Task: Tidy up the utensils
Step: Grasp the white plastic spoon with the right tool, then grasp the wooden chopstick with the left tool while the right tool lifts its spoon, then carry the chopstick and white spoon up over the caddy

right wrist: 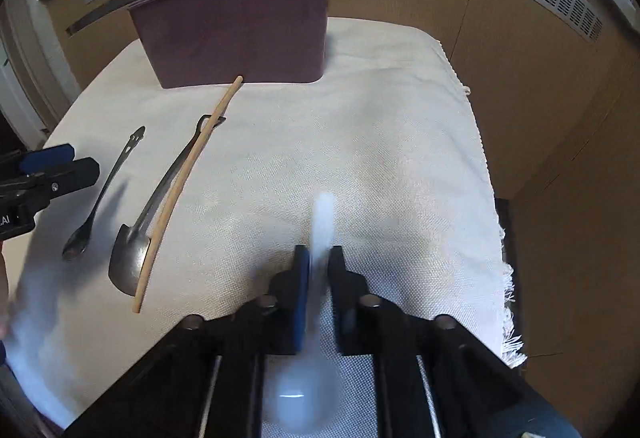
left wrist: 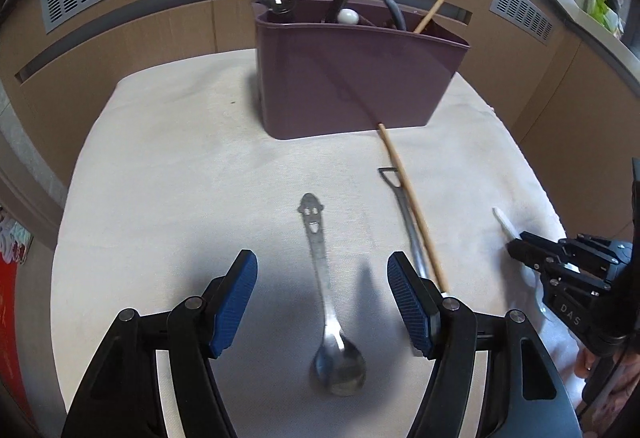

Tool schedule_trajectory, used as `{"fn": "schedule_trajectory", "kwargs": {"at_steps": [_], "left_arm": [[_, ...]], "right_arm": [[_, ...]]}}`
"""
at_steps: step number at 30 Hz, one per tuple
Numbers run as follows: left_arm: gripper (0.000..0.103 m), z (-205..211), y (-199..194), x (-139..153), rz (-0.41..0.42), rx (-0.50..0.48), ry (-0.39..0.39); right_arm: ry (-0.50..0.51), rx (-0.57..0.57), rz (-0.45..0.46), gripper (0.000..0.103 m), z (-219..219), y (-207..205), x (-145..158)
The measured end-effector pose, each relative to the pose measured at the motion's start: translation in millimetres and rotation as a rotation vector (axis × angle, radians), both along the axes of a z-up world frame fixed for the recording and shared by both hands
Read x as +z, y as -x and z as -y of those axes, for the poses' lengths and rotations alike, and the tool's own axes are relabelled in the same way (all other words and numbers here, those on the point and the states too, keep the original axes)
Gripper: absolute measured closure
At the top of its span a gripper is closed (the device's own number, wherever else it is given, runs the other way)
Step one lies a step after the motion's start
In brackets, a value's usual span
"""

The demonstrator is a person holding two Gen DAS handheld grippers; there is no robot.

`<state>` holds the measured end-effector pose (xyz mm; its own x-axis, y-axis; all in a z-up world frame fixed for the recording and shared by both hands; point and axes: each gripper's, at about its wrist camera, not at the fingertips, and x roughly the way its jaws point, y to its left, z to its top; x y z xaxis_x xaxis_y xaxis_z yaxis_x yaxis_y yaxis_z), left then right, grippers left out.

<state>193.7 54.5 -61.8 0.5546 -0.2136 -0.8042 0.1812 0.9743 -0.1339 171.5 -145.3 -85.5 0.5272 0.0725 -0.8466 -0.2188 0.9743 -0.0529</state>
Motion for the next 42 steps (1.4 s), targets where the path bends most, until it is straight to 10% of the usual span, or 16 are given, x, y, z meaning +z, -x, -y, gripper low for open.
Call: {"fn": "schedule_trajectory", "kwargs": {"at_steps": [6, 8, 16, 23, 42], "left_arm": [[0.048, 34.2, -25.8, 11.7, -0.068, -0.152, 0.094], [0.068, 52.3, -42.8, 9.6, -0.106, -0.196, 0.05], [0.079, 97.6, -98.5, -10.9, -0.264, -0.224, -0.096], [0.093, 108.6, -96.5, -10.5, -0.207, -0.218, -0.159], [0.098, 10.3, 15.6, 112.7, 0.199, -0.083, 0.239]], "right_arm": [[-0.213, 0.008, 0.007, 0.095, 23.2, 0.9, 25.9], [-0.261, 0.0, 0.016, 0.095, 30.2, 4.0, 33.5], [-0.305, -0.025, 0.02, 0.095, 49.1, 13.7, 30.2], [-0.323, -0.031, 0.019, 0.095, 53.6, 10.4, 26.8], [-0.289, 0.069, 0.165, 0.095, 14.7, 17.6, 95.8]]}}
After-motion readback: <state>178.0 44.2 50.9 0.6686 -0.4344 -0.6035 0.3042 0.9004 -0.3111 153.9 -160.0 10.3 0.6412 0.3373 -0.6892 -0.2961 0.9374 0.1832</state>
